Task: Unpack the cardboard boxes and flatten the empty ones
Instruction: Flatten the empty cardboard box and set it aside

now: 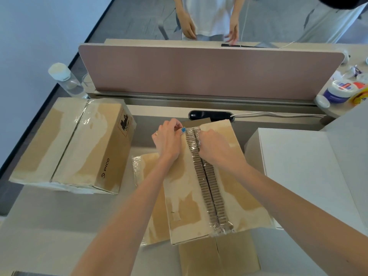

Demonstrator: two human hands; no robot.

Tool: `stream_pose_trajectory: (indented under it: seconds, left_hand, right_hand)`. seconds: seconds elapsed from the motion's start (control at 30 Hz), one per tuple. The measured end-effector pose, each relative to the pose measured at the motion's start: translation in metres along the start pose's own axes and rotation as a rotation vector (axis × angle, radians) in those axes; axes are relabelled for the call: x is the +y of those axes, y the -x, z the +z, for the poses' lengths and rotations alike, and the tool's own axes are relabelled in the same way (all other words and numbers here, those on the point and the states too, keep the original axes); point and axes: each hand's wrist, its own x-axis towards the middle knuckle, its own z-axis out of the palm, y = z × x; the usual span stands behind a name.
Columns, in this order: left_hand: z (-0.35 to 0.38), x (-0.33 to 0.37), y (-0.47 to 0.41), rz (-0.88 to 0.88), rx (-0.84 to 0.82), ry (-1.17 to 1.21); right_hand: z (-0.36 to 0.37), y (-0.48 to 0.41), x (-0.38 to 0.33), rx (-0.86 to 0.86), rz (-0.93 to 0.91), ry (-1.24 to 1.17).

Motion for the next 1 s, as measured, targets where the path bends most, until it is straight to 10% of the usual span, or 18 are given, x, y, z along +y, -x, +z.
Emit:
stream_pose_trajectory:
  seconds: [1.0]
  left_hand:
    - [-0.033, -0.030, 0.146, 0.413, -0.167, -0.325]
  right_hand:
    - [0.029, 0.093, 0.010, 0.082, 0.020, -0.116]
